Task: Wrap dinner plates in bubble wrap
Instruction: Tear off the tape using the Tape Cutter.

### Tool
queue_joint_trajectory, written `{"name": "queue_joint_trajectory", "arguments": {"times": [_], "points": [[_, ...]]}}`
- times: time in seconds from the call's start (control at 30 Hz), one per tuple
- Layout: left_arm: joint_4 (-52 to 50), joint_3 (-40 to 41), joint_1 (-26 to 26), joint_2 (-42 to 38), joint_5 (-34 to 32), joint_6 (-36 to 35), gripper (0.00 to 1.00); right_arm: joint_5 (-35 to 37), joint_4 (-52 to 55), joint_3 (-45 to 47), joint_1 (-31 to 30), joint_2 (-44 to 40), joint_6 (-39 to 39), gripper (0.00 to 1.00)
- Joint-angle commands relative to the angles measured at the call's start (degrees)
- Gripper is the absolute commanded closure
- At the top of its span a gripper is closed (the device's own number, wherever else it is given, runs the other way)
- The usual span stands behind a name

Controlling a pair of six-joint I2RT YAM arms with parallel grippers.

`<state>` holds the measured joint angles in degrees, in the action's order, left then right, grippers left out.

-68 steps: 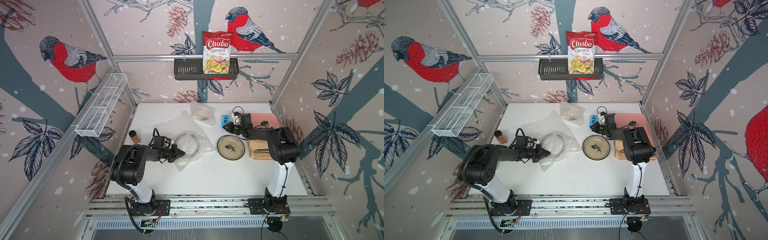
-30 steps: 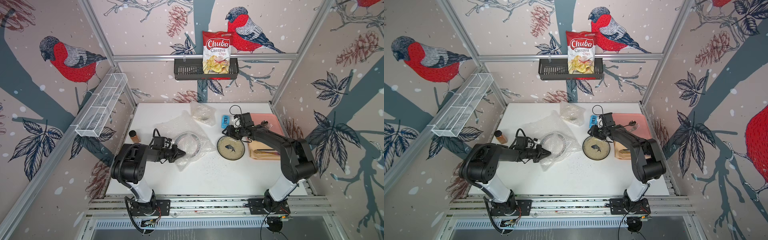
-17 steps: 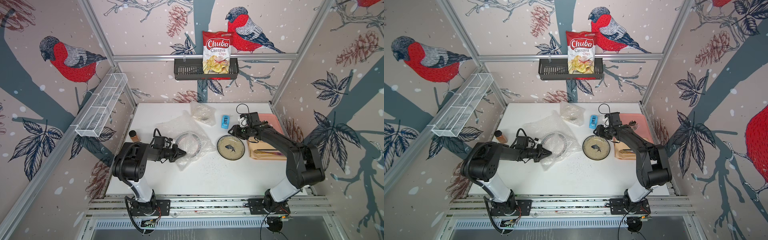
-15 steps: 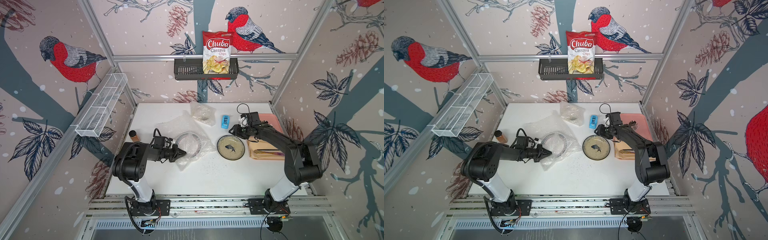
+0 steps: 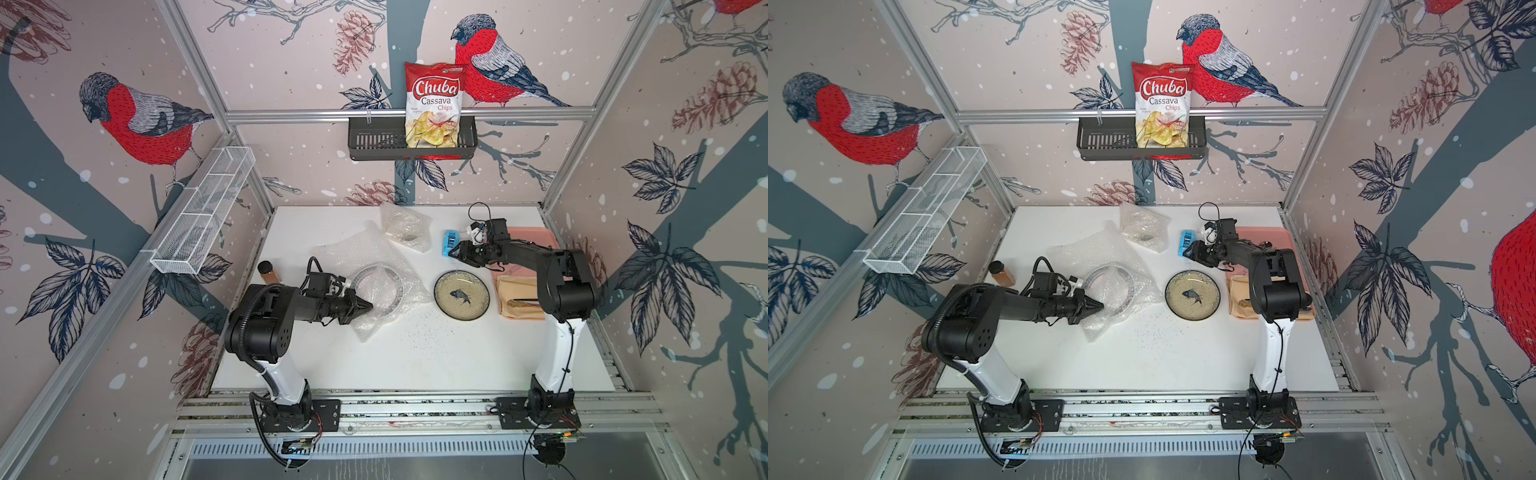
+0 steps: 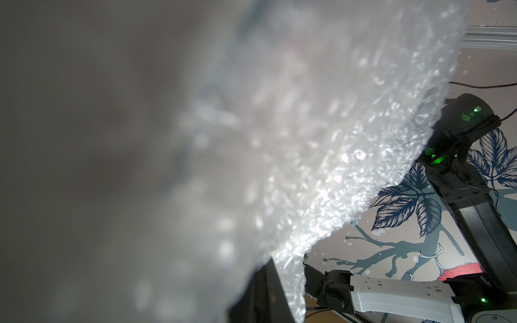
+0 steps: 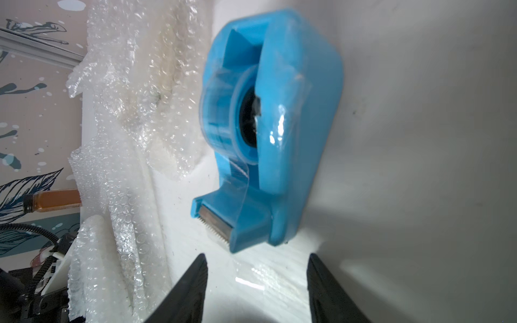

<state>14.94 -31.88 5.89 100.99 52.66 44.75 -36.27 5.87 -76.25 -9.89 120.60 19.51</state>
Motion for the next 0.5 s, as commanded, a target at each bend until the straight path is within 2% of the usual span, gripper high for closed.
{"name": "queue_joint_trajectory", "arguments": {"times": [0.0,0.17,0.3,0.47], "points": [[-16.8,1.1,0.1,1.6,-18.3,1.5,1.00,-3.5,-2.0,0.8,-0.2,0.9,1.1,0.43],[-17.0,0.8,0.1,1.9,-18.5,1.6,1.00,-4.3,-5.1,4.0,-0.3,0.8,3.2,0.45],[-17.3,0.7,0.1,1.8,-18.6,1.4,1.00,-6.9,-7.1,4.6,-0.3,1.7,5.1,0.54],[-17.2,0.9,0.1,1.6,-18.7,1.5,1.00,-5.9,-7.8,5.0,-0.1,1.3,5.2,0.55]]}}
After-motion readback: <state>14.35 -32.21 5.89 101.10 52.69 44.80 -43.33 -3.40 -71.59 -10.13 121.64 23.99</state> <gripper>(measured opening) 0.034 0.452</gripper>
